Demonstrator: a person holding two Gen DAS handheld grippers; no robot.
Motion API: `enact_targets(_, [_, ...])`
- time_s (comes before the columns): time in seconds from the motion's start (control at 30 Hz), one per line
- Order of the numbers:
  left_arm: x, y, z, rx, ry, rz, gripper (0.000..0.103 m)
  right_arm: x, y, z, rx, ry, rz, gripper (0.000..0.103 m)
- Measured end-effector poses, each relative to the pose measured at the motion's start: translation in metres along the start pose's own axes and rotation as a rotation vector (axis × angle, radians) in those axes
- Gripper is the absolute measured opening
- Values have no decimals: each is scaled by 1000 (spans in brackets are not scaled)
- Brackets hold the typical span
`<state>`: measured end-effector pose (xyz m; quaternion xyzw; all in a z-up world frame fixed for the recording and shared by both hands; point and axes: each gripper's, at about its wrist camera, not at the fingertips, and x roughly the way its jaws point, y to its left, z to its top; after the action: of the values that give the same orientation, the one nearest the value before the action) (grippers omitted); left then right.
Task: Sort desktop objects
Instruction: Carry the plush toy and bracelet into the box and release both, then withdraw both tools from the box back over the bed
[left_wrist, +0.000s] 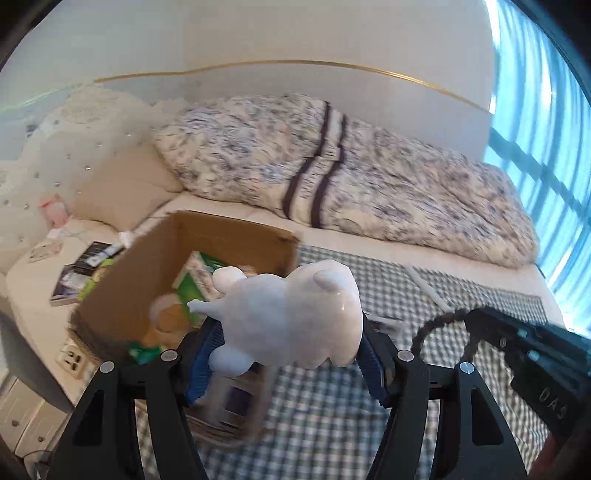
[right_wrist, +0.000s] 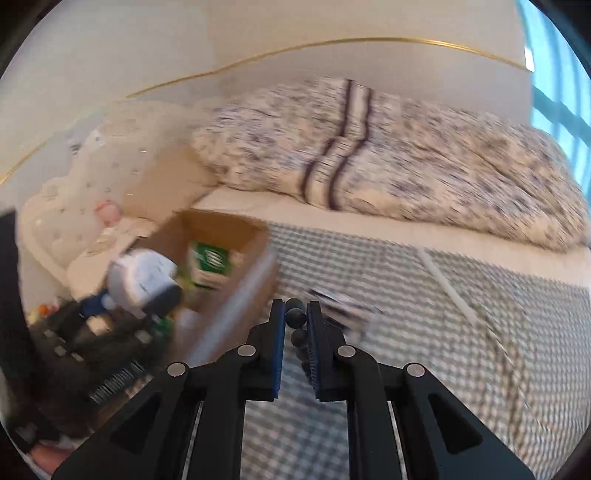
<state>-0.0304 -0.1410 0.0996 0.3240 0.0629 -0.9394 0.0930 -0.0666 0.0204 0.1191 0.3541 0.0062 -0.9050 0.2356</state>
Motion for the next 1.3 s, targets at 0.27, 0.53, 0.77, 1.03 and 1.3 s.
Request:
enact_targets(0.27, [27,57,1,-58,23,51,68,44,69,44,-80,12,115,11])
enact_targets(0.53, [59,95,-15,-125,84,66,69,94,95,57,-79,27,123,12])
enact_targets(0.77, [60,91,-16,-97,66,55,103,92,101,67,-22,-72,88,84])
enact_targets(1.03, [52,63,-22,-65,77,29,103,68,57,57,35,-87,45,83])
enact_targets(1.3, [29,5,-24,-18,53,-20,103,13,-36,24,150,-122,-63,83])
